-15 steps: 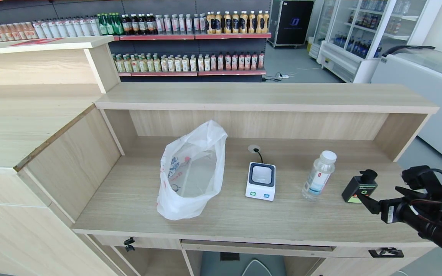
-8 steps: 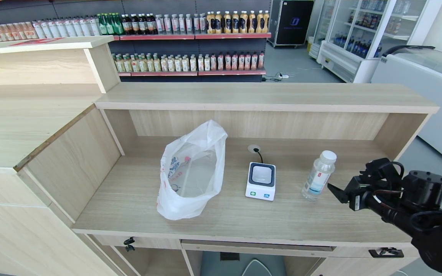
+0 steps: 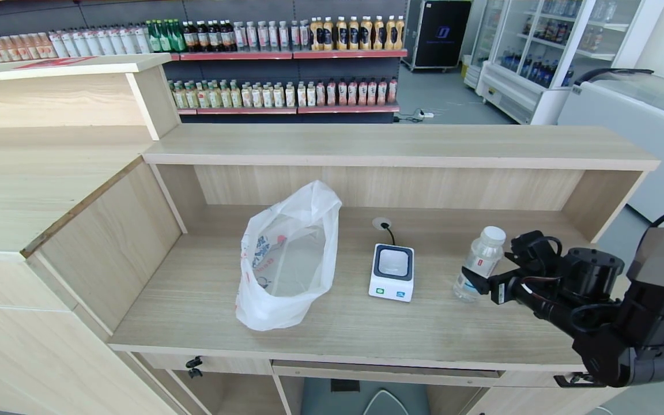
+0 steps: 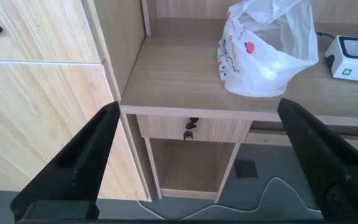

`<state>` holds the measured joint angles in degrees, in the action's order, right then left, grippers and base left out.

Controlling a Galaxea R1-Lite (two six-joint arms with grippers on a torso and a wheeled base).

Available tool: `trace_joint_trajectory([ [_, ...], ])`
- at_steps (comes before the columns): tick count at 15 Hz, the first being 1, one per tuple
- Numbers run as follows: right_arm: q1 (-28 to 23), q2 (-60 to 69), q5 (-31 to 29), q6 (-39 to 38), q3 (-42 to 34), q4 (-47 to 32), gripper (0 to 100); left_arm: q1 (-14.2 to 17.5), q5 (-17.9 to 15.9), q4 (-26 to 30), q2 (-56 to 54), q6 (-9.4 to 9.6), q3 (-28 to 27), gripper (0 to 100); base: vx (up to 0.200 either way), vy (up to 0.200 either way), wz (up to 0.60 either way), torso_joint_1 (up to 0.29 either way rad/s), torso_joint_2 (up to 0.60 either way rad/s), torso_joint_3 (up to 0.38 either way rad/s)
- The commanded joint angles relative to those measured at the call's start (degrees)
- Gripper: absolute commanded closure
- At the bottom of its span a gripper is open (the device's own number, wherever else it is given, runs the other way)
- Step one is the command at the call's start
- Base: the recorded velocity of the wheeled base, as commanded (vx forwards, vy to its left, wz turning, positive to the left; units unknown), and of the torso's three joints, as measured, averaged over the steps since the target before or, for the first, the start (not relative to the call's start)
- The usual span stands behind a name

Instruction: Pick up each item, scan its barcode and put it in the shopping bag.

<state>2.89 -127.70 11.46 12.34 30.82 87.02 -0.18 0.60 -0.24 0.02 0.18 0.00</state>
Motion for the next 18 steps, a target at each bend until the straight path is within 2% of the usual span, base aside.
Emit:
trace_joint_trajectory([
  [1,-0.08,-3.17,0.14,-0.12,3.81,-0.09,0,0.01,0.02,-0.02,-0.02,-0.01,0.0,0,0.0,0.0,0.0,0.0,0.0,0.0],
  [5,0.27,-5.19,0.76,-0.12,6.89,-1.32,0,0.01,0.02,-0.02,-0.02,-0.01,0.0,0,0.0,0.0,0.0,0.0,0.0,0.0],
  [18,0.98,-9.85,8.76,-0.91,12.78,-1.41,0,0.01,0.02,-0.02,-0.02,-0.01,0.0,0,0.0,0.0,0.0,0.0,0.0,0.0],
])
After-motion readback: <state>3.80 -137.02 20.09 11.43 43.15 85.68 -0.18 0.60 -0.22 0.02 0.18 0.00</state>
